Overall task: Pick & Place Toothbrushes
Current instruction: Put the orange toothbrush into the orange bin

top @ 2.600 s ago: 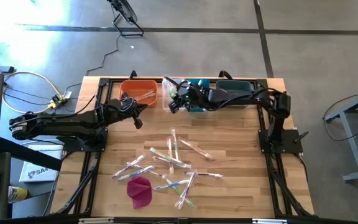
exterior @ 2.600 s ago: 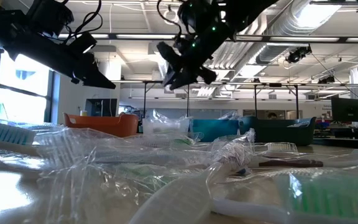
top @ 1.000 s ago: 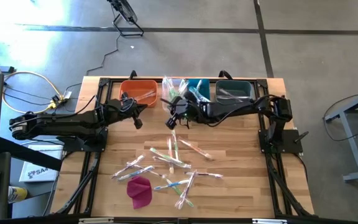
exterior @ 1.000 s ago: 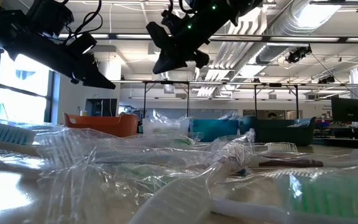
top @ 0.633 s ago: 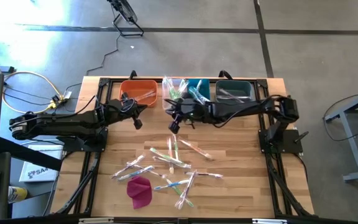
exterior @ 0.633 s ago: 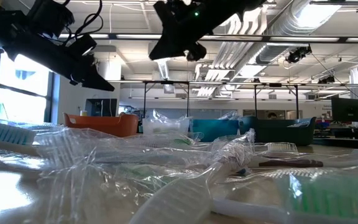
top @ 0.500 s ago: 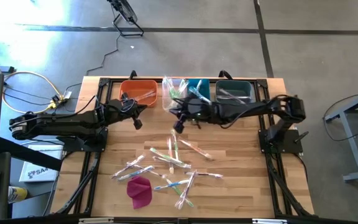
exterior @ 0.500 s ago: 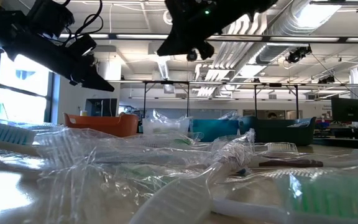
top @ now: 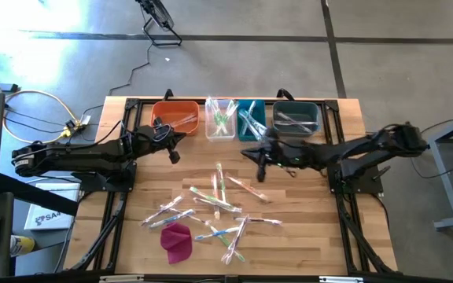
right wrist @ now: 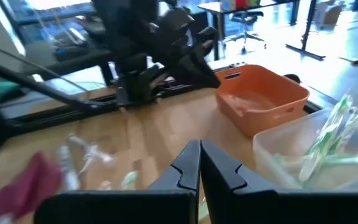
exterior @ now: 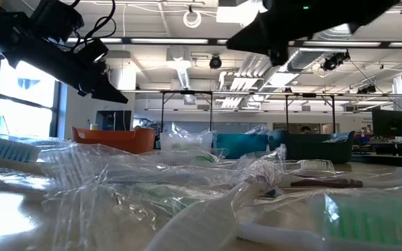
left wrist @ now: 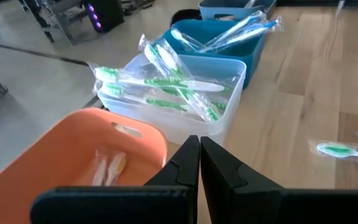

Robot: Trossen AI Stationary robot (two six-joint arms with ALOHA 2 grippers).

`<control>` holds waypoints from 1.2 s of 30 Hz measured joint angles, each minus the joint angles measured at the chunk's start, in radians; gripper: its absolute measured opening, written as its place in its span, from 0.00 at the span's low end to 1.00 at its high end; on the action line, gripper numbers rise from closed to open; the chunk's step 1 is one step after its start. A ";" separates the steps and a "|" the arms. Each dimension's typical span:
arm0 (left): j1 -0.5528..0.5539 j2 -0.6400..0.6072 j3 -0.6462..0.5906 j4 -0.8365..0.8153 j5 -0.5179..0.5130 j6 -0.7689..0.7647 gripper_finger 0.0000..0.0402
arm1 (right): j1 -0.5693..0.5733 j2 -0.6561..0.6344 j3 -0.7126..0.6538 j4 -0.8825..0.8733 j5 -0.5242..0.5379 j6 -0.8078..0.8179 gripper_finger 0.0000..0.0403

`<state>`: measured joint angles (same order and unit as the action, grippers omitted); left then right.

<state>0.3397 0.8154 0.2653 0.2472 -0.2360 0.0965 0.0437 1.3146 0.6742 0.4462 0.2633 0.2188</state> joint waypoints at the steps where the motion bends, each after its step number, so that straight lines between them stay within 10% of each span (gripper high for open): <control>1: 0.000 0.000 0.000 -0.007 0.001 -0.008 0.02 | 0.013 -0.029 -0.038 0.024 0.005 0.011 0.01; 15: 0.000 0.000 0.000 -0.100 0.025 -0.110 0.02 | 0.175 -0.345 -0.439 0.284 0.128 0.003 0.01; 36: 0.000 0.000 0.000 -0.160 0.028 -0.233 0.02 | 0.177 -0.414 -0.462 0.241 0.130 -0.275 0.01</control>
<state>0.3397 0.8158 0.2653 0.0867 -0.2081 -0.1363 0.2203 0.9009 0.2127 0.6875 0.3935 -0.0566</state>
